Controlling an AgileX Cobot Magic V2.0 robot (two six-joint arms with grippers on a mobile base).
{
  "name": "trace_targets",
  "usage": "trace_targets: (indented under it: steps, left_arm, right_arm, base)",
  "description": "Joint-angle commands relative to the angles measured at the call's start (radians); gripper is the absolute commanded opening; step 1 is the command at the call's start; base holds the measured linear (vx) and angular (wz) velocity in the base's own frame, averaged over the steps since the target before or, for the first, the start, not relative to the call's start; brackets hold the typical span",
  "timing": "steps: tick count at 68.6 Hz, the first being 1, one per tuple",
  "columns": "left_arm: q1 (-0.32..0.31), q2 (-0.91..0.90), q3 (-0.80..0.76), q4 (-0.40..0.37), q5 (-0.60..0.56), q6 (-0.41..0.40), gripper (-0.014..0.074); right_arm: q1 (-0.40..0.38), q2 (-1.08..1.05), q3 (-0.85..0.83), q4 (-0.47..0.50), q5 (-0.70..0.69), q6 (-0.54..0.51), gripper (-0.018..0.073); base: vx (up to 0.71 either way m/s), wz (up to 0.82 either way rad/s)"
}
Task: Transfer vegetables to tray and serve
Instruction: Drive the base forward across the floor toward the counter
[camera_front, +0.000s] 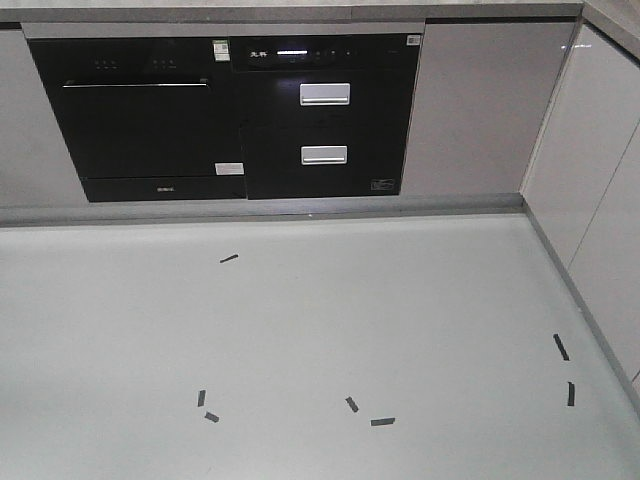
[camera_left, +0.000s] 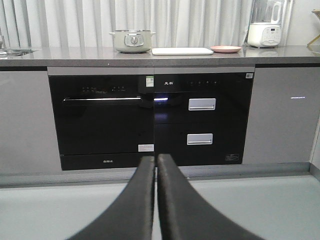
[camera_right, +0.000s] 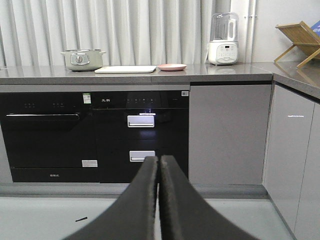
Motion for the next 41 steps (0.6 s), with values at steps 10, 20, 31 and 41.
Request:
trace_targets:
  steps: [10,20,31,41]
  left_arm:
    - [0.001,-0.014,0.025,-0.001,-0.071,-0.009,-0.0006]
    - [0.001,-0.014,0.025,-0.001,-0.071,-0.009,-0.0006]
    - [0.001,-0.014,0.025,-0.001,-0.071,-0.009,-0.0006]
    - [0.001,-0.014,0.025,-0.001,-0.071,-0.009,-0.0006]
  right_arm:
    - [-0.002,-0.005,0.015,-0.006,-0.078,0.001,-0.0002]
    - [-0.002,-0.005,0.015,-0.006,-0.078,0.001,-0.0002]
    - [-0.002,-0.005,0.015,-0.006,-0.078,0.001,-0.0002]
    - [-0.002,-0.005,0.015,-0.006,-0.078,0.001,-0.0002]
  base:
    - [0.0,0.0]
    - [0.0,0.0]
    - [0.0,0.0]
    - [0.0,0.0]
